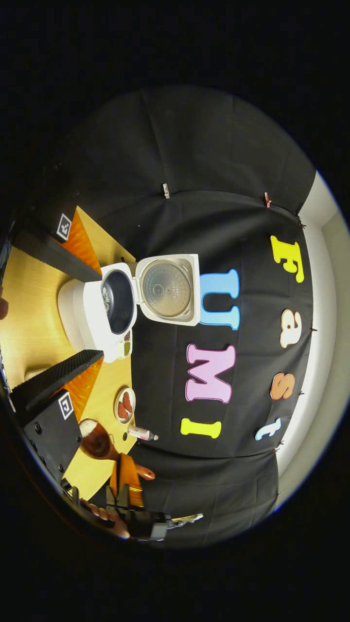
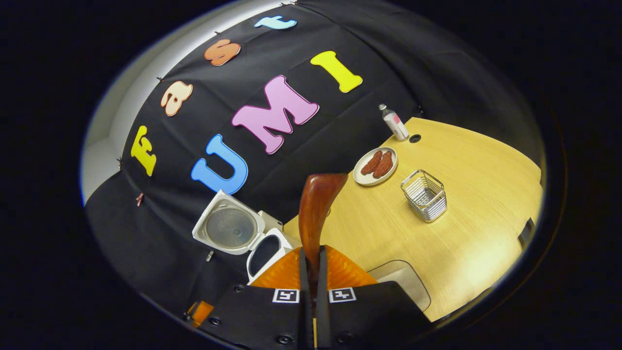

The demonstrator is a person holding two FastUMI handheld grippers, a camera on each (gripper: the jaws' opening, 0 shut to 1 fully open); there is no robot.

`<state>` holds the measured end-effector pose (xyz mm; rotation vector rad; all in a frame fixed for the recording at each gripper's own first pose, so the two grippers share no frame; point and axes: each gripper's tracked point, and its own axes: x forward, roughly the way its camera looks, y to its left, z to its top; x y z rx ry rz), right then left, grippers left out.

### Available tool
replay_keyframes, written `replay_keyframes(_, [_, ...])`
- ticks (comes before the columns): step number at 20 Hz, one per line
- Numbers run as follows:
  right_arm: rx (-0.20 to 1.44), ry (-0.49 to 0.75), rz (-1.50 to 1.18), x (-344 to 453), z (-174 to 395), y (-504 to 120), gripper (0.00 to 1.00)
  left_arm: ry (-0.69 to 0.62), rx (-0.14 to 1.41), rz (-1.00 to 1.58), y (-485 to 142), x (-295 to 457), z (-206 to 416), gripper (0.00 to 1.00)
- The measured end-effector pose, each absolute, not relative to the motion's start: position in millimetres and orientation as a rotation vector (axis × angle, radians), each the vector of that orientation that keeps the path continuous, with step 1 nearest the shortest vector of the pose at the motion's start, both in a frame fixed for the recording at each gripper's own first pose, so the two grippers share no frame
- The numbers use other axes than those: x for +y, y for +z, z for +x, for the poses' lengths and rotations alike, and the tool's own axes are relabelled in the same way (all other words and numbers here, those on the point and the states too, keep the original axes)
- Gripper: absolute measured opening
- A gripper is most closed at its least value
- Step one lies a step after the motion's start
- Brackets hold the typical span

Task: Close the left gripper, press the button to open the rice cooker; take a wooden spoon from the chopstick holder with the right hand, scoop a spoonful of rice and pour it into the rice cooker, then put the wooden spoon back into the chopstick holder.

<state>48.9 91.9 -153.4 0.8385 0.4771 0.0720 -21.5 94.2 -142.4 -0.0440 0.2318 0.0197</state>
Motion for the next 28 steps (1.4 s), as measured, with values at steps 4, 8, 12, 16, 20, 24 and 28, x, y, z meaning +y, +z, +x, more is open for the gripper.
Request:
replay_keyframes(4, [0.439,0.12,0.89,125.5,78.0,-100.0,0.07,0.022,0.233,-0.057,-144.2,98.5,-22.1,0.96])
replay_keyframes(8, [0.431,0.168,0.945,166.5,111.9,-70.1,0.07,0.027,0.23,-0.061,-145.9,103.1,-17.5,0.96])
replay_keyframes(12, [0.424,0.204,0.929,208.6,138.2,-51.4,0.07,0.034,0.237,-0.072,-148.7,111.5,-9.9,0.96])
replay_keyframes(16, [0.422,0.225,0.891,248.0,165.9,-48.6,0.07,0.041,0.249,-0.091,-157.4,121.3,-4.5,0.96])
replay_keyframes(20, [0.431,0.206,0.876,274.9,195.3,-63.9,0.07,0.058,0.245,-0.108,-158.2,128.0,0.4,0.95])
replay_keyframes(24, [0.414,0.209,0.768,296.6,222.2,-79.3,0.07,0.06,0.243,-0.12,-159.3,133.0,2.1,0.94])
replay_keyframes(28, [0.377,0.236,0.636,322.4,247.9,-100.0,0.07,0.063,0.243,-0.13,-163.1,138.9,1.5,0.94])
